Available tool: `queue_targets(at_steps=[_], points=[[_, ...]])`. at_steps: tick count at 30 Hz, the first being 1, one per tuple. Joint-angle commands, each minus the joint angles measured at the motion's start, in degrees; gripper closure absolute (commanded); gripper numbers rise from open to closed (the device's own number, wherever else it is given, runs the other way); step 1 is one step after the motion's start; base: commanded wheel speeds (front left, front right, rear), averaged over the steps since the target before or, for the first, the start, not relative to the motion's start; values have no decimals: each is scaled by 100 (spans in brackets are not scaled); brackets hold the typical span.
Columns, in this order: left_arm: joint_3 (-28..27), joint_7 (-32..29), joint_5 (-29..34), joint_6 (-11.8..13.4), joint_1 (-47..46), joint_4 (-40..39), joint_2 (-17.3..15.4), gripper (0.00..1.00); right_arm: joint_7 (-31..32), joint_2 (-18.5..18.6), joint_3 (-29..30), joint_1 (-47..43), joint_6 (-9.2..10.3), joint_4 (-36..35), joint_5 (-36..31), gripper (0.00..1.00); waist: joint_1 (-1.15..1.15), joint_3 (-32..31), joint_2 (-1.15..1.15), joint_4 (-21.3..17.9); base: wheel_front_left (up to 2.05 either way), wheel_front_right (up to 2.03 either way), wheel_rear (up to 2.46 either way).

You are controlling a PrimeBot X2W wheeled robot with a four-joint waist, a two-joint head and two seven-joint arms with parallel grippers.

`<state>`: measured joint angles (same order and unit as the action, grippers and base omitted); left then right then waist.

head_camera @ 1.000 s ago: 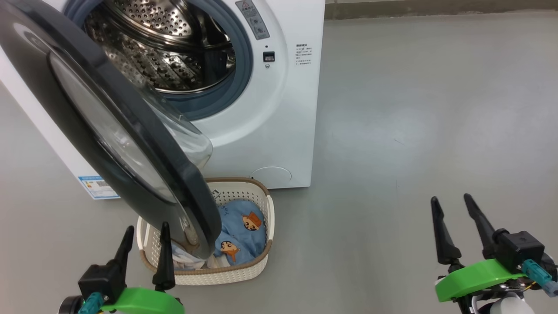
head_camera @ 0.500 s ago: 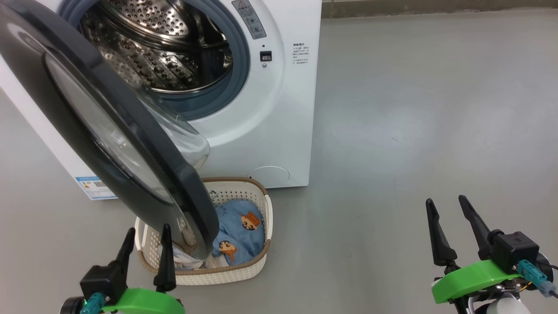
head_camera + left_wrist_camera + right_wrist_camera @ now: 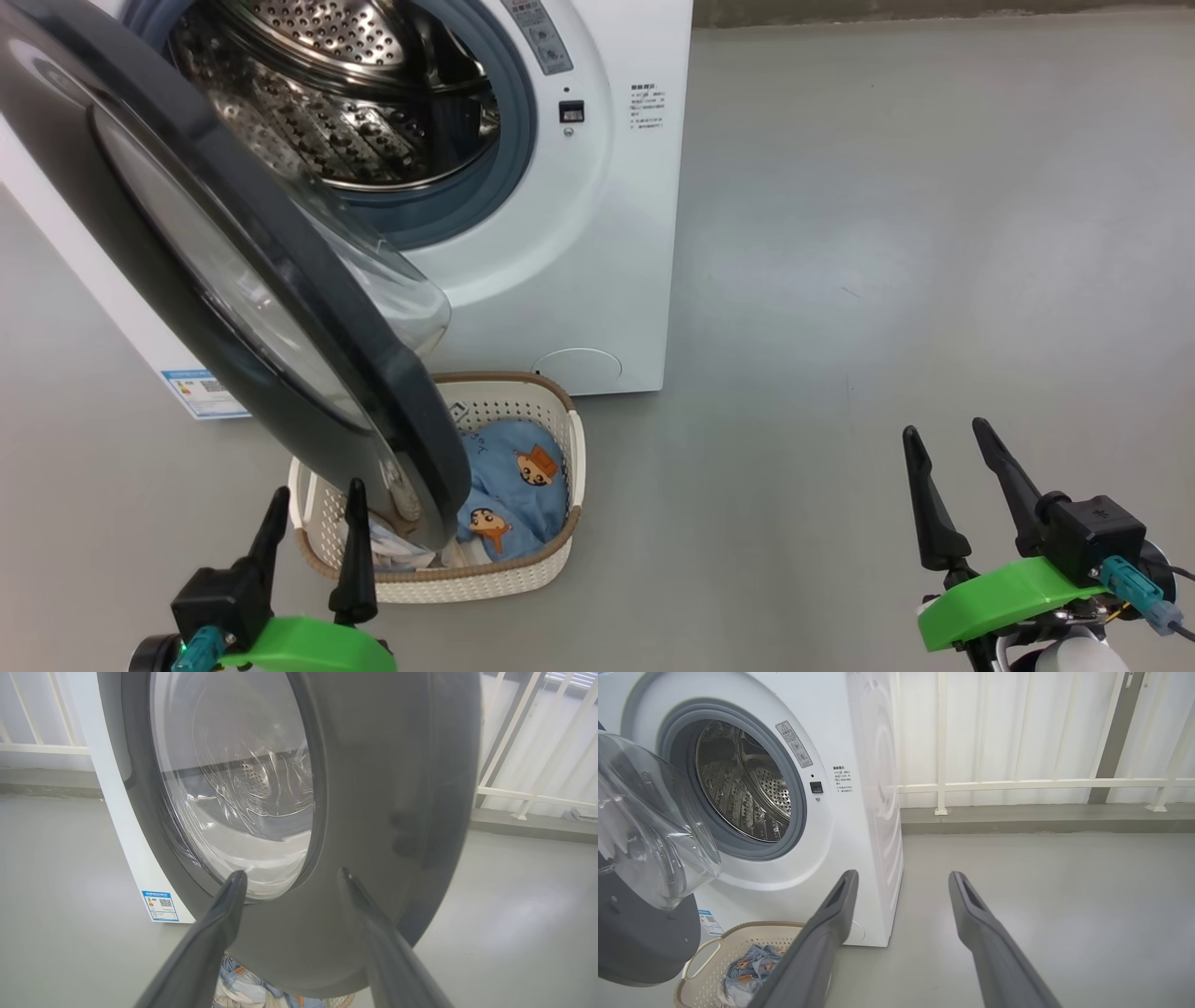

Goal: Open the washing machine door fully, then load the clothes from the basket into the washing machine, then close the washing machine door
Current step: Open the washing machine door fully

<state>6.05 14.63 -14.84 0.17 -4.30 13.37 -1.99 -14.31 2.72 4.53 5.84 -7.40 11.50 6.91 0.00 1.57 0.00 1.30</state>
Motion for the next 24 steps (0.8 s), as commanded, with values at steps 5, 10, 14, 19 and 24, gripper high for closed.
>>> queue_targets(at_steps=[5, 10, 14, 19, 24], points=[[-180, 37, 25, 27, -128, -154, -88, 0, -69, 16, -119, 47, -9, -129, 44, 0, 0, 0, 0, 14, 0, 0, 0], [-172, 37, 15, 27, -119, -141, -88, 0, -69, 16, -130, 49, -9, -123, 23, 0, 0, -9, 0, 18, 0, 0, 0], [-170, 37, 15, 27, -121, -151, -88, 0, -69, 16, -129, 53, -9, -116, 35, 0, 0, -2, 0, 25, 0, 0, 0], [-176, 37, 14, 20, -127, -149, -88, 0, -69, 16, -118, 65, -9, -104, 42, 0, 0, 15, 0, 31, 0, 0, 0], [-184, 37, 10, 13, -131, -150, -88, 0, -69, 16, -113, 83, -9, -64, 182, 0, 0, 28, 0, 35, 0, 0, 0]])
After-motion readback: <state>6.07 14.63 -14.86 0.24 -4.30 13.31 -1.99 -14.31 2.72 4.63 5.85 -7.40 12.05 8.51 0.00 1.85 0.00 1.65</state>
